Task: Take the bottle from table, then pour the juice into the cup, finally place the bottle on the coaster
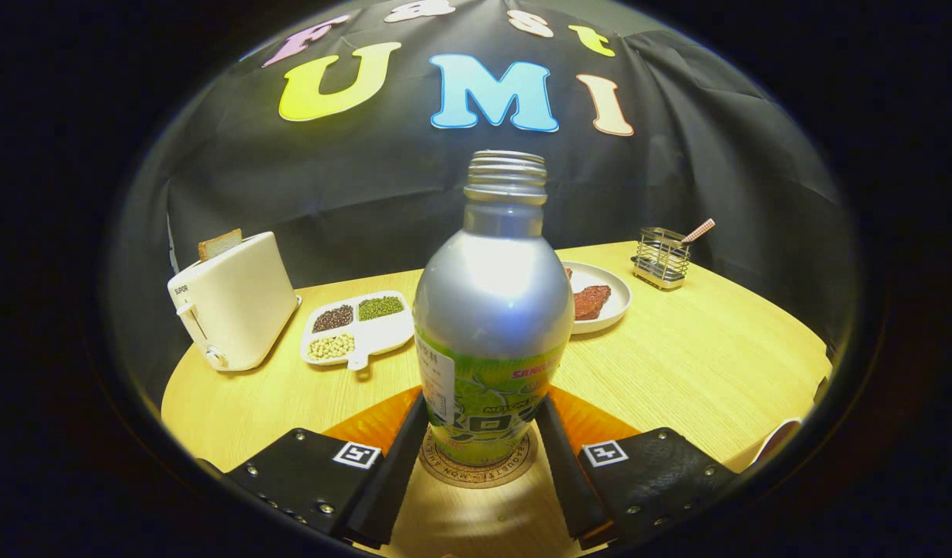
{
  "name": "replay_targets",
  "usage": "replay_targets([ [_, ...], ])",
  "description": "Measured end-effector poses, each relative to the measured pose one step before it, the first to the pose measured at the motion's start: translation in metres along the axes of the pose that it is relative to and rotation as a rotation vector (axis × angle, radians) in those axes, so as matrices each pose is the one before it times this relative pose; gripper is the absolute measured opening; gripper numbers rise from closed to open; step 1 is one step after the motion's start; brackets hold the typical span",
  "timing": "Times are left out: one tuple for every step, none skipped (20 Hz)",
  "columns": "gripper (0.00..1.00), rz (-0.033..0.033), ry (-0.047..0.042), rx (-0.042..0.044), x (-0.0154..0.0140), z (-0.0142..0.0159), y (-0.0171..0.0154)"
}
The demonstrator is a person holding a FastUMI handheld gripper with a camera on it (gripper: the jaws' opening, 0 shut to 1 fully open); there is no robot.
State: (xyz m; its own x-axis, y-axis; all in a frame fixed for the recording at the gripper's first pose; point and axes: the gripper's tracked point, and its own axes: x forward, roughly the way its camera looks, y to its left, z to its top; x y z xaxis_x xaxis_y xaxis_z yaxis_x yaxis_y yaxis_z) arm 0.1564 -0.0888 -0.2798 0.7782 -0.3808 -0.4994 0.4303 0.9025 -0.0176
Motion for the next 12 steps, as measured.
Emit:
replay_targets([
  [0.8,0.00742,0.00729,-0.00368,-0.0009,-0.00181,0.00132],
  [0.8,0.00166,0.00457,-0.00441,0.00011,-0.00163,-0.00039],
  [0.8,0.00156,-0.00159,-0.00512,-0.00119,0.00097,0.00072],
  [0.81,0.00351,-0.00262,-0.00223,-0.00074,-0.00033,0.00007],
  [0.89,0.00648,-0.00154,-0.00173,-0.00179,0.00082,0.00102],
  [0.96,0.00691,0.00225,-0.00143,-0.00019,-0.00103,0.00033],
  [0.99,0.00321,0.0023,-0.00396,-0.00136,-0.0006,0.00073],
  [0.99,0.00649,-0.00102,-0.00537,-0.0051,0.00075,-0.00041],
  [0.99,0.00988,-0.00397,-0.00355,-0.00396,0.00162,0.00102],
  [0.99,0.01474,-0.00521,-0.00215,-0.00514,0.00273,0.00157],
  [0.99,0.01511,-0.00803,-0.00074,-0.00697,0.00345,0.0017],
  [0.99,0.01681,-0.01219,0.0016,-0.00748,0.00427,0.00186],
])
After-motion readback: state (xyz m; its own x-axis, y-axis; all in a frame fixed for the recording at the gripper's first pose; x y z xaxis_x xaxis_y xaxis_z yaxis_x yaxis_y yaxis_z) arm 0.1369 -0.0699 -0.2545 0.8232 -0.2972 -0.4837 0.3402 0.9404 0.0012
